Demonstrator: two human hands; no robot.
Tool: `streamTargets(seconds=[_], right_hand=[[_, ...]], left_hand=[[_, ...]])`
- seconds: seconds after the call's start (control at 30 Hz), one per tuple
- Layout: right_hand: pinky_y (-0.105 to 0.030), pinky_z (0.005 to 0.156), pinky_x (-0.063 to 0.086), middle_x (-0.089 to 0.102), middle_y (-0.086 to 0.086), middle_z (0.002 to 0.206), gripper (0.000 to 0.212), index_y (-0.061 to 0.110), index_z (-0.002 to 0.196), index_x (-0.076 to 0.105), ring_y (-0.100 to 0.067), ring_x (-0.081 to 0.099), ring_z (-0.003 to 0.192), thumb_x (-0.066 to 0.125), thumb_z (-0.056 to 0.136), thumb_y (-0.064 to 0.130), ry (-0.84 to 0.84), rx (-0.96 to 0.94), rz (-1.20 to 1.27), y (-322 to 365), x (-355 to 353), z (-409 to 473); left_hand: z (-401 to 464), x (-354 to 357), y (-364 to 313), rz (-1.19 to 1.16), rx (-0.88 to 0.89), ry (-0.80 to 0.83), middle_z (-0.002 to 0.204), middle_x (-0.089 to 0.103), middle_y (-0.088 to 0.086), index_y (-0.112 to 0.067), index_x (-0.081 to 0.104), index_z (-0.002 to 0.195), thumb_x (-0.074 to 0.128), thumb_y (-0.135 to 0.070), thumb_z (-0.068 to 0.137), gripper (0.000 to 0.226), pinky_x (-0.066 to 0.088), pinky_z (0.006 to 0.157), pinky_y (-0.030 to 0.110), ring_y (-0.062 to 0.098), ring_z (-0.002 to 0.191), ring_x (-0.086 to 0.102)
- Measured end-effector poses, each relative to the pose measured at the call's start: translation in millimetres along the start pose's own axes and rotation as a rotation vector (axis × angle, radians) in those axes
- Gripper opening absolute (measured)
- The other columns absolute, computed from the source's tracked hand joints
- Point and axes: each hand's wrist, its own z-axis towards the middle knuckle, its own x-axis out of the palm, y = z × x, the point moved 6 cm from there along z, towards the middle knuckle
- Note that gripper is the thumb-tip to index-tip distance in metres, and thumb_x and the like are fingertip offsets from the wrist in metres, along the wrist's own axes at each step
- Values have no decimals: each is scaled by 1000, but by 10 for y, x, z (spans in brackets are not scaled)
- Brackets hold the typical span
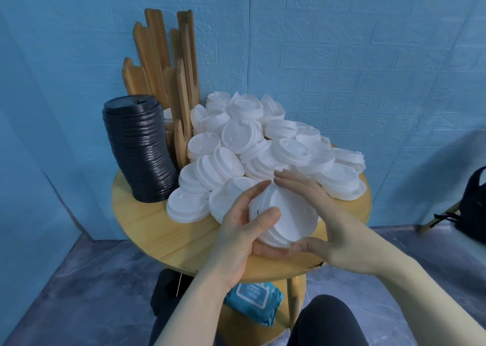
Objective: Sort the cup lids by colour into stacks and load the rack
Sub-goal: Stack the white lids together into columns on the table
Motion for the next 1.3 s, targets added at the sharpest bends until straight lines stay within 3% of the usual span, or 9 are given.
streamTargets(seconds=[0.13,0.3,0.6,0.73,0.87,1.0,1.13,1.2,1.3], right_hand=[[-18,117,15,19,22,156,92,33,149,28,-4,13,148,77,75,11,32,15,-43,-36,106,15],[-36,112,35,27,16,150,85,41,150,26,-11,28,141,71,79,50,-125,58,-105,-105,120,-42],[-11,109,25,31,29,143,94,35,150,28,-3,32,137,65,72,70,-240,120,-97,-156,183,-101],[-19,109,28,41,26,142,71,40,144,36,0,36,136,50,82,73,-333,187,3,-307,44,-180],[-35,107,32,49,16,137,52,36,137,48,-7,40,132,47,89,55,-369,320,-244,-616,-131,-326],[-29,97,23,60,16,122,26,33,113,68,-12,43,128,64,88,37,-280,351,-419,-762,-63,-377],[-30,93,28,68,16,104,18,29,91,74,-12,54,116,57,89,35,-375,343,-449,-713,-76,-375],[-31,89,34,69,12,101,8,27,89,72,-13,59,106,66,90,21,-494,378,-336,-648,-152,-389],[-27,75,41,68,12,82,11,27,82,69,-12,56,79,68,89,19,-699,481,109,-582,-294,-449]], left_hand=[[-7,13,-13,20,19,-4,119,69,2,-35,68,119,80,-28,72,49,61,58,42,25,103,71],[-15,-25,-36,-33,46,-78,119,70,-6,-38,63,130,70,-24,78,54,60,57,42,22,106,70],[2,-43,-40,36,96,-118,122,68,-12,-42,69,120,67,-29,81,41,61,60,39,17,112,67],[7,-58,-34,0,89,-139,114,69,-11,-38,72,115,68,-30,79,38,61,60,42,24,106,70],[25,-91,-14,-3,80,-182,115,66,-9,-37,73,114,69,-32,76,39,61,59,44,26,108,67],[30,-89,-4,-4,75,-198,115,66,-9,-37,73,113,78,-29,80,34,61,59,45,25,106,67],[28,-96,7,15,70,-193,113,66,-10,-38,74,112,75,-30,76,36,61,60,45,25,104,67],[29,-98,5,22,70,-189,112,67,-11,-39,73,113,73,-31,75,39,61,62,47,24,104,67],[26,-90,5,18,69,-185,109,69,-14,-37,72,116,78,-27,81,37,61,64,48,24,105,67]])
